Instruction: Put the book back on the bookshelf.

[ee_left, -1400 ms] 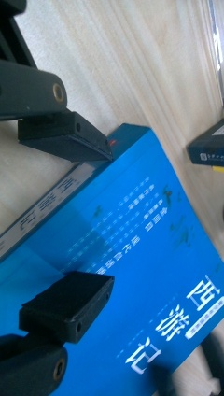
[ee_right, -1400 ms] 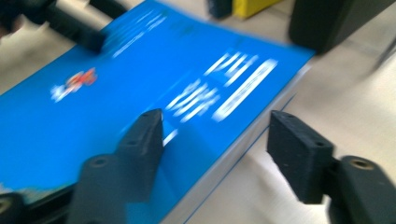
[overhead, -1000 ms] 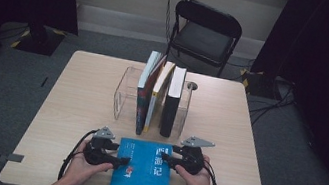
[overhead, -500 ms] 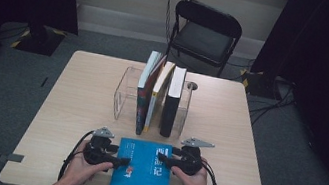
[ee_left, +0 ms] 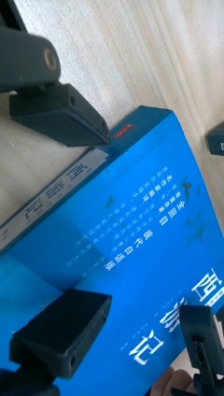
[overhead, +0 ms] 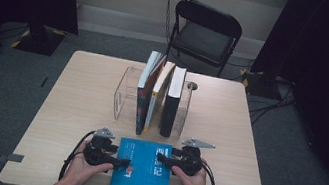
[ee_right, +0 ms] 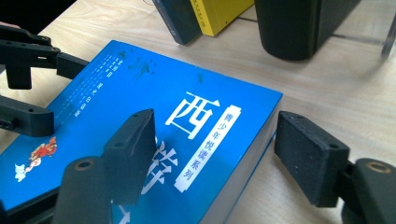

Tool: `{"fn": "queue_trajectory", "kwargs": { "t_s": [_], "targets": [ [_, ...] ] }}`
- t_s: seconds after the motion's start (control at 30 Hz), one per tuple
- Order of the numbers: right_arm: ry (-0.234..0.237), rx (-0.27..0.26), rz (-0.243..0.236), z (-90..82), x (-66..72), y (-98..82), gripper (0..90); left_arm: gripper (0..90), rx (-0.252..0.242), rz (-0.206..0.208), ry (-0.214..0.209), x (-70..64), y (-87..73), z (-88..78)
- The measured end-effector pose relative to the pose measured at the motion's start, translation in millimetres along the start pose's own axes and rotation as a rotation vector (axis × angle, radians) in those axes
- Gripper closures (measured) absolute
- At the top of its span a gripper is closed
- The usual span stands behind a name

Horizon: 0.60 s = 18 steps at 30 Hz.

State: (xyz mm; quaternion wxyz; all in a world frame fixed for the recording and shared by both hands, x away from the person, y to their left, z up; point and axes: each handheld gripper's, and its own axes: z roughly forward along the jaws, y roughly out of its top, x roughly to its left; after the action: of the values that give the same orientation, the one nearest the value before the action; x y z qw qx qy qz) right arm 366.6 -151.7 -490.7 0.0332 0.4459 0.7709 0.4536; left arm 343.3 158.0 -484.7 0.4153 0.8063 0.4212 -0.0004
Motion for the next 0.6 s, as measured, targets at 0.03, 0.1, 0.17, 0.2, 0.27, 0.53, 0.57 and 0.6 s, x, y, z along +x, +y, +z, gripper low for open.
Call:
{"fn": "queue_trajectory", "kwargs": {
  "t_s": [0.03,0.1,0.17,0.2,0.27,0.53,0.57,0.6],
  "targets": [
    [0.009,0.006,0.01,0.5,0.3,-0.6,28.3,20.3,0.006,0.006,0.0,0.0,0.0,-0.9],
    [0.017,0.013,0.027,0.9,1.4,-2.4,26.9,20.7,0.006,-0.003,0.0,-0.7,-0.5,-1.4],
    [0.015,0.021,0.026,-0.5,3.4,-3.2,27.8,21.4,0.011,-0.002,-0.006,-0.7,-0.5,-1.7],
    [0.013,0.026,0.032,-1.9,4.5,-3.3,29.2,22.5,0.014,-0.002,-0.011,-0.9,-0.5,-2.0],
    [0.004,0.027,0.027,-4.8,7.1,-3.9,32.4,22.5,0.016,0.0,-0.014,-1.4,-0.5,-2.0],
    [-0.004,-0.002,0.021,-14.8,11.1,-3.2,46.3,25.0,0.037,-0.011,-0.033,-0.7,-1.0,-4.5],
    [0.01,-0.011,0.028,-17.1,11.6,-2.9,48.1,24.9,0.036,-0.011,-0.031,-1.2,-1.2,-4.3],
    [0.01,-0.011,0.028,-17.1,11.6,-2.9,48.1,24.8,0.036,-0.011,-0.031,-1.2,-1.2,-4.3]
  ]
}}
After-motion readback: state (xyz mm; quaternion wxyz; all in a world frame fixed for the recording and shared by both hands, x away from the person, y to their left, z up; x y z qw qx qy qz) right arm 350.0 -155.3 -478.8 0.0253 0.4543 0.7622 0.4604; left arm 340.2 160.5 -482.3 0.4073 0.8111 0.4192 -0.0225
